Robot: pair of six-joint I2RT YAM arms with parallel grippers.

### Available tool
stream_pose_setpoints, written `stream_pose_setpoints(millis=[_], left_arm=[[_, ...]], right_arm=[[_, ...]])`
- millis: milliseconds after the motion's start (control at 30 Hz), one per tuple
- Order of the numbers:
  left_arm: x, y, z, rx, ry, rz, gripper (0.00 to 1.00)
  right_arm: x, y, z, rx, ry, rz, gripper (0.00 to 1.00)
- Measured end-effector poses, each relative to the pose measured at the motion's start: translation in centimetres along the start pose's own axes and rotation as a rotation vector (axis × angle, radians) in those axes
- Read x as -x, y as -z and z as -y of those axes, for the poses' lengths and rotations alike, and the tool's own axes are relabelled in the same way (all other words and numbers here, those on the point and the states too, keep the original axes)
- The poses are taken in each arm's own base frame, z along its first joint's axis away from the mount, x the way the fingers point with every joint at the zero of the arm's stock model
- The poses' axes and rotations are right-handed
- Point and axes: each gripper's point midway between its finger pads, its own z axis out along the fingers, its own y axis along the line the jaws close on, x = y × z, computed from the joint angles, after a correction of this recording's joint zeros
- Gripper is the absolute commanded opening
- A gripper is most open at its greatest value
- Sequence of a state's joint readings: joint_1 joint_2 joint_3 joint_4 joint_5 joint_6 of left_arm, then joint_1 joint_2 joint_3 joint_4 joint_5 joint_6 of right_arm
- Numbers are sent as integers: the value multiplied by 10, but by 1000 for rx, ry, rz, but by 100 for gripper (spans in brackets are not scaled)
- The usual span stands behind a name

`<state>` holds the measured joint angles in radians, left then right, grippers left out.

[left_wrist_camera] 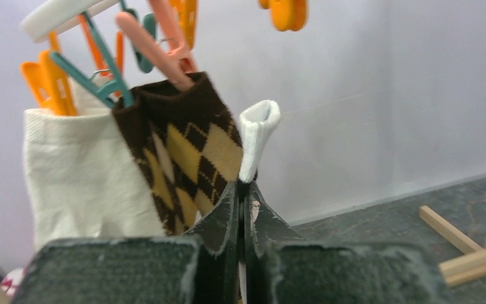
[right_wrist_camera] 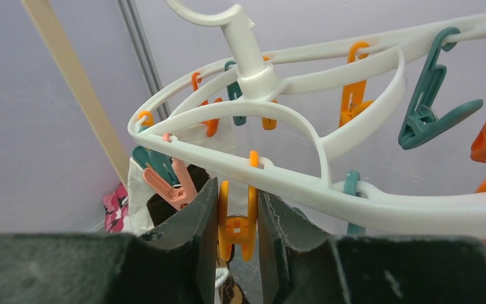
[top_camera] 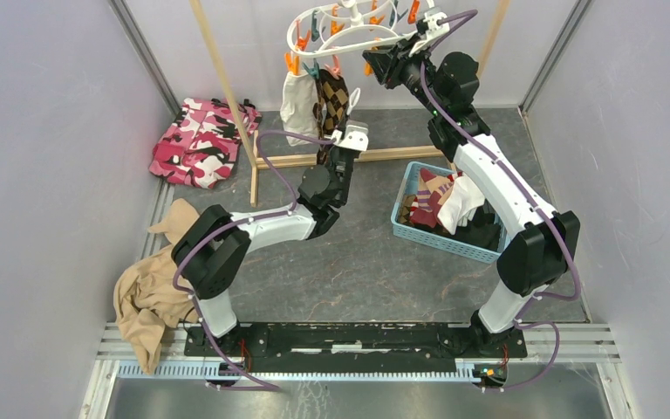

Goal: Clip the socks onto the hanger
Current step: Clamp the sock onto the hanger.

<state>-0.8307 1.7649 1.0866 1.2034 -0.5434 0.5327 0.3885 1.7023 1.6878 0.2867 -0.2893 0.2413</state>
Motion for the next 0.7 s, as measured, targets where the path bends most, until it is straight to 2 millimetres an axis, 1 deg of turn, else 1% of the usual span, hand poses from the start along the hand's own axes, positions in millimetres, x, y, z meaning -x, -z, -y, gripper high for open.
stream_pose_setpoints(millis=[100,367,567,700], left_arm=[[-1,-4,-9,68,10,-5,2],[11,-17,-15,147,61,33,2],[21,-21,-17,159,105,65,2],[21,-22,-11,139,134,76,2]], right_arm=[[0,0,1,-25,-38,1,0],[1,-1,4,-83,-145,8,0],[5,-1,4,-126,-237,-2,0],[5,0,4,-145,-288,-11,0]])
